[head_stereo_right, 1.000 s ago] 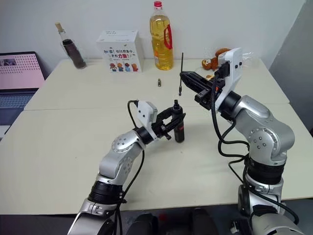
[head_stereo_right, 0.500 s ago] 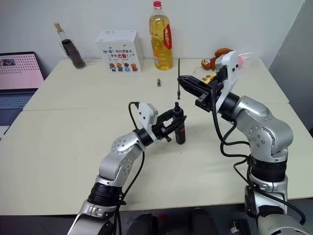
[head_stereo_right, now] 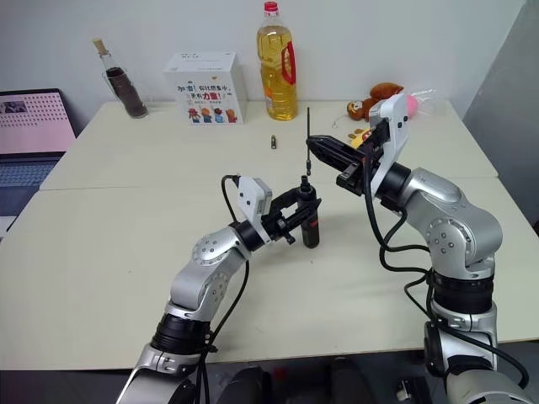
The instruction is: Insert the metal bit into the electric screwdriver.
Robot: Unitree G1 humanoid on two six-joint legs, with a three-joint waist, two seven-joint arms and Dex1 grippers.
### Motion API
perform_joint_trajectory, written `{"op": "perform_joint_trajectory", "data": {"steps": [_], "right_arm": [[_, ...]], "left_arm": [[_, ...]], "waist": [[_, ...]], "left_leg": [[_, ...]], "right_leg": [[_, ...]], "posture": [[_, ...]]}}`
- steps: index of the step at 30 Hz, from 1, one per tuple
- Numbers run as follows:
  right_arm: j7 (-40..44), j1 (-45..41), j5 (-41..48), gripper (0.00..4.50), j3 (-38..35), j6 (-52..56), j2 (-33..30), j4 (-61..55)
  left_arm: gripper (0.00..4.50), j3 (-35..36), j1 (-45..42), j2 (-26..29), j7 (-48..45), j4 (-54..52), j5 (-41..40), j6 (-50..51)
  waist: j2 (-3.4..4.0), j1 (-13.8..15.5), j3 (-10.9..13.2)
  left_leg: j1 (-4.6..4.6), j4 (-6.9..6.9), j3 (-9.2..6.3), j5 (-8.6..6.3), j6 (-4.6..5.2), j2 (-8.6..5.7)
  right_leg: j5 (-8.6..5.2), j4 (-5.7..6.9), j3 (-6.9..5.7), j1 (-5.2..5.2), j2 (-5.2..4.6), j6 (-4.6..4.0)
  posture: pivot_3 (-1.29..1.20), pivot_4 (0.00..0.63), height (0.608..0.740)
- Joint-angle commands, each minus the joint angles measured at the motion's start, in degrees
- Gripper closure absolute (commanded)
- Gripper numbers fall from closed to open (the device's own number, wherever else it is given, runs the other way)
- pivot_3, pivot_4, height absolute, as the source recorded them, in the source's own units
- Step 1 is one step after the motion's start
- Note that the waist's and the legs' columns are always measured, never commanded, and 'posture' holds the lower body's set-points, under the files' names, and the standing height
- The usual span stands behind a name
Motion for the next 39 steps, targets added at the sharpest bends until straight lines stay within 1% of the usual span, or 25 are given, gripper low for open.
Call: {"op": "perform_joint_trajectory", "data": {"steps": [1,11,26,39], "right_arm": [[-0.1,-0.7,2.14,4.46,-0.45,-0.24,-0.05,-1.92],[-0.81,-0.89,3.93,4.46,-0.27,0.69,-0.11,-2.56],[-0.4,-0.61,1.58,4.46,1.69,-1.69,-0.56,-1.45],[-1.02,-1.74,2.59,4.46,0.45,-1.72,-0.93,-0.15]], "left_arm": [[2.86,-0.05,-0.59,-0.14,-0.41,-1.99,-0.4,-0.49],[2.86,-0.35,-0.53,-0.34,-0.22,-1.79,-0.01,-0.76],[2.86,-0.54,-0.34,-0.25,-0.45,-2.11,-0.03,-0.75],[2.86,-0.82,0.39,-0.28,-0.51,-2.83,-0.08,-0.69]], "waist": [[0.0,0.0,0.0],[0.0,0.01,0.0],[0.0,0.04,0.0],[0.0,0.05,0.0]], "left_leg": [[0.0,0.0,0.0,0.0,0.0,0.0],[-0.01,0.0,-0.01,0.0,0.0,0.0],[-0.03,0.0,-0.02,0.0,0.0,0.0],[-0.05,0.0,-0.03,0.0,0.0,0.01]], "right_leg": [[0.0,0.0,0.0,0.0,0.0,0.0],[0.0,-0.02,-0.01,0.0,0.0,0.0],[0.01,-0.04,-0.02,0.0,0.0,0.01],[0.01,-0.05,-0.02,0.0,-0.01,0.02]], "posture": [[0.0,0.15,0.74],[0.0,0.15,0.74],[0.0,0.15,0.74],[0.0,0.15,0.74]]}}
